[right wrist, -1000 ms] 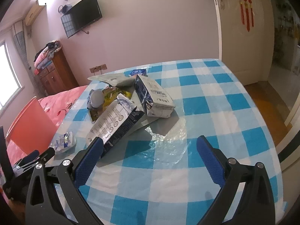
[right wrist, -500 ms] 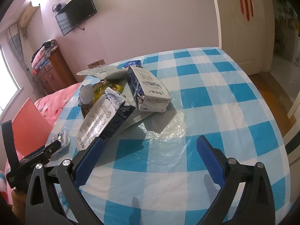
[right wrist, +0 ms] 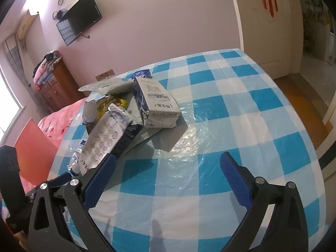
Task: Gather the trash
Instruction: 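Grasp the white milk pouch with the left gripper while the right grasps a printed wrapper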
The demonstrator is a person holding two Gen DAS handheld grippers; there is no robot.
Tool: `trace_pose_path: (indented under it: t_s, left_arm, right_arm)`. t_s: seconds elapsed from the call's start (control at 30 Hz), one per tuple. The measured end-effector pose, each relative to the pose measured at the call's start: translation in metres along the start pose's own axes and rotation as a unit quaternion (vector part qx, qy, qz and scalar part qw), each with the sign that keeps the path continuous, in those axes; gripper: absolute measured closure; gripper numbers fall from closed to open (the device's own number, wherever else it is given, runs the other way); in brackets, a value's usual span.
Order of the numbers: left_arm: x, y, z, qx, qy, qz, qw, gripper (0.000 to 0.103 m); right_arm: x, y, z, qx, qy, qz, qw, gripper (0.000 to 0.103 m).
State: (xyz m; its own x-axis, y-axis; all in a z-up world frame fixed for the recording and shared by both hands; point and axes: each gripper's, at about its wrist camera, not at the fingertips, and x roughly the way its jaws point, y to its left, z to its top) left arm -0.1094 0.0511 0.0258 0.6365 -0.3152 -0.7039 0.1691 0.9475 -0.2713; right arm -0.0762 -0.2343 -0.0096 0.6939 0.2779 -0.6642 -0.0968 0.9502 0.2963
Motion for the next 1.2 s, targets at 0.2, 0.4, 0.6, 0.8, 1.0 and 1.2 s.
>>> trace_pose_path:
  t_s: [0.2,0.4,0.6,0.8,1.0,1.2]
  left_arm:
    - [-0.019,0.022,0.016,0.014,-0.015,0.057,0.9982,0.004]
    - [-0.002,0.035,0.029,0.074,0.013,0.107,0.9914,0.004]
    - [0.016,0.035,0.036,0.113,0.024,0.116,0.9866,0.004]
    - [0.032,0.035,0.042,0.123,0.034,0.107,0.9861,0.008]
    - [0.043,0.039,0.046,0.088,0.046,0.088,0.9911,0.03]
    - [0.049,0.031,0.043,0.088,0.045,0.101,0.99,0.038]
  right_arm:
    - [0.007,0.009,-0.002,0.007,0.022,0.038,0.999,0.005]
    - [0.018,0.026,-0.002,0.021,0.049,0.106,0.993,0.005]
    - [0.03,0.042,0.002,0.039,0.071,0.146,0.986,0.005]
    - [0.04,0.055,0.009,0.049,0.082,0.168,0.981,0.005]
    - [0.048,0.058,0.016,0.052,0.081,0.158,0.983,0.013]
    - [0.059,0.051,0.018,0.055,0.084,0.144,0.984,0.027]
